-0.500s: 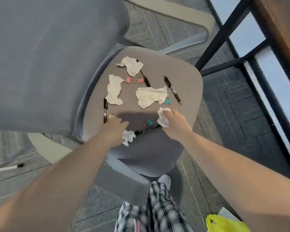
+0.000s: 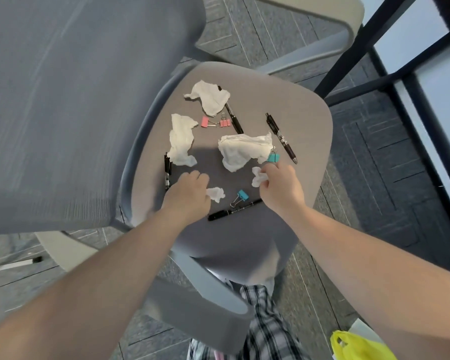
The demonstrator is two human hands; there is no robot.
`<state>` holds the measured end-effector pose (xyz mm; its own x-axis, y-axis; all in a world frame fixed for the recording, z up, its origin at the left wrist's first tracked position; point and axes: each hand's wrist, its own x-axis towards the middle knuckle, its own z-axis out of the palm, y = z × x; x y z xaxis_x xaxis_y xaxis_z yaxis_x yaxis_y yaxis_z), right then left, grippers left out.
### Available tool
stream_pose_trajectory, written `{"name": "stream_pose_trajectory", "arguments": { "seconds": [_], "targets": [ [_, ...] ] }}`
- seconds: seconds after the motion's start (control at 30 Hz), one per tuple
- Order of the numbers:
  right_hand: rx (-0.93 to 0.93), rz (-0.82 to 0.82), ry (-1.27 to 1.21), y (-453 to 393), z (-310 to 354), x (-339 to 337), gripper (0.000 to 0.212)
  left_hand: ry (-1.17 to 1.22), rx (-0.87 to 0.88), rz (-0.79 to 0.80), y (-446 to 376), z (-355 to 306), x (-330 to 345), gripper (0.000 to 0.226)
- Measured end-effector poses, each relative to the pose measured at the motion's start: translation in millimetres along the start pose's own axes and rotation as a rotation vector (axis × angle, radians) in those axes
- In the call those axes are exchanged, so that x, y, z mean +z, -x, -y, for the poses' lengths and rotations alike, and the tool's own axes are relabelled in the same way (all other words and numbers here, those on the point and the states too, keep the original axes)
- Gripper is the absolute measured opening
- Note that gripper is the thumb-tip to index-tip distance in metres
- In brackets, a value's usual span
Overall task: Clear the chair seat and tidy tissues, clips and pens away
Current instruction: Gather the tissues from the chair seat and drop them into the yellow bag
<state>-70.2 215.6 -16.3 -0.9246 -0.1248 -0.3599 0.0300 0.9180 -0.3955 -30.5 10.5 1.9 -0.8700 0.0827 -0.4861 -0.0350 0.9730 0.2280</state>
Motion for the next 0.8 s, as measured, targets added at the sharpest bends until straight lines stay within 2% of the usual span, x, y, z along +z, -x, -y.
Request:
{"name": "stream_pose_trajectory", "arguments": {
  "seconds": [0.1, 0.2, 0.37, 0.47, 0.6, 0.7, 0.8],
  "targets": [
    [-0.036, -0.031, -0.052, -14, 10, -7, 0.018, 0.137, -0.105, -0.123, -16, 2, -15, 0.019],
    [-0.084, -0.041, -0.058, -30, 24, -10, 0.020, 0.181, -0.198, -0.159, -37, 11, -25, 0.032],
    [-0.070, 0.088, -0.021, -54, 39, -2, 0.023, 0.170, -0.287, -0.062, -65, 29, -27, 0.068],
    [-0.078, 0.109, -0.021, -63, 40, 8, 0.025, 0.155, -0.282, -0.020, -75, 36, -23, 0.078],
    [-0.088, 0.111, 0.028, -66, 38, 17, 0.033, 0.175, -0.250, -0.023, -86, 43, -14, 0.077],
    [-0.086, 0.097, 0.041, -65, 38, 19, 0.033, 0.171, -0.215, -0.035, -89, 46, -8, 0.063],
    [-0.106, 0.060, 0.079, -63, 41, 15, 0.031, 0.147, -0.220, -0.115, -89, 46, -11, 0.047]
  ]
}}
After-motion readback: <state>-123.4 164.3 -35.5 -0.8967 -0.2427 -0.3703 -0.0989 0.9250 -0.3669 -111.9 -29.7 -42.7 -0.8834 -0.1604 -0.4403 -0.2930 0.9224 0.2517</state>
